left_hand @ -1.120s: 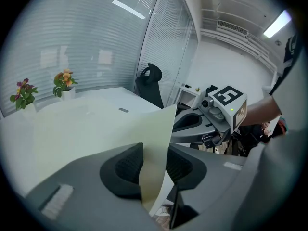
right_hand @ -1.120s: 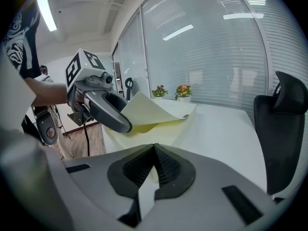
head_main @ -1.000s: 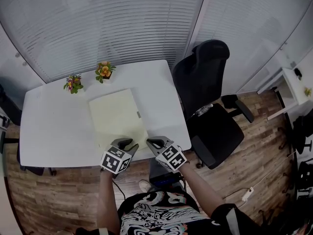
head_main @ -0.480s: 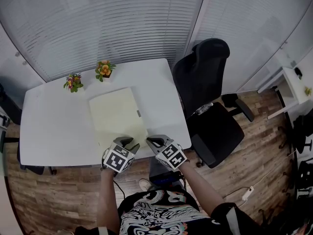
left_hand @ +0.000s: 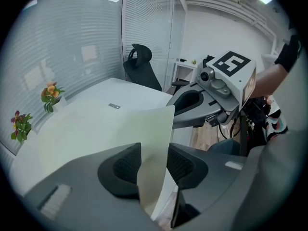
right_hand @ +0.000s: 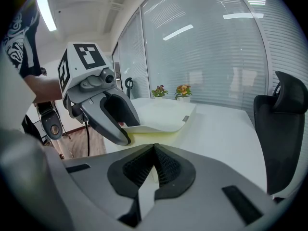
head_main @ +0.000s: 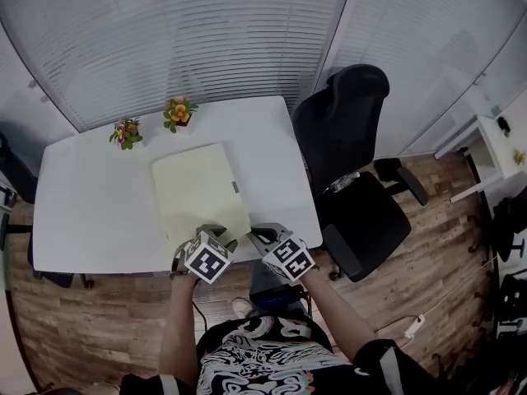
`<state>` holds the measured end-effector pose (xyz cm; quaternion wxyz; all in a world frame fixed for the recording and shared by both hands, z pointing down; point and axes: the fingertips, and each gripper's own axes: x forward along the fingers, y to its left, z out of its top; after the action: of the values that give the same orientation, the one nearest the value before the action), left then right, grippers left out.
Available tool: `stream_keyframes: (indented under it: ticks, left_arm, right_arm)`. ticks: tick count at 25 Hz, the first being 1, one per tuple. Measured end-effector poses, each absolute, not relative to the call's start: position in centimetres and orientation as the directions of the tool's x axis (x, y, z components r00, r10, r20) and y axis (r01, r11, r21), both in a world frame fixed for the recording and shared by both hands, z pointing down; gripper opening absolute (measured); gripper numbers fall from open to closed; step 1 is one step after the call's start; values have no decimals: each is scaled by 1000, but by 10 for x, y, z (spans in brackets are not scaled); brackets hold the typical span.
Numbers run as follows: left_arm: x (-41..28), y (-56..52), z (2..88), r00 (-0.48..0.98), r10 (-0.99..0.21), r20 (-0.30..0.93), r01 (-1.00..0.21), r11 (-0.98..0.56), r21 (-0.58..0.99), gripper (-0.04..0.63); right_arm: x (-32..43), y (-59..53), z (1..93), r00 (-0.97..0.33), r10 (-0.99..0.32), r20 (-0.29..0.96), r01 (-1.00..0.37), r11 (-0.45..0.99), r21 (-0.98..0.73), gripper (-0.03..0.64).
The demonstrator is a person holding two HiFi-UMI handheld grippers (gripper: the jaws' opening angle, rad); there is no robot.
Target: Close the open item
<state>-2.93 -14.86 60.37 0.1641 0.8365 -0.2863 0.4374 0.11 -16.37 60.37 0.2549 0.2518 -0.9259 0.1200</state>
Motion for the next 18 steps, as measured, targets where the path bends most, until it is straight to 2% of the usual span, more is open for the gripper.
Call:
stream_keyframes:
  ticks: [6,18]
  left_arm:
    - [-27,-146,607,407,-306,860,-586,-810,-11,153]
    - [-27,-146,608,418,-298,858,-588,-809,6,156]
  right_arm:
    - [1,-163,604,-741,-403,537,-523,848,-87,3]
    - [2,-162,604,-743,-403,535,-524,847,-90,3]
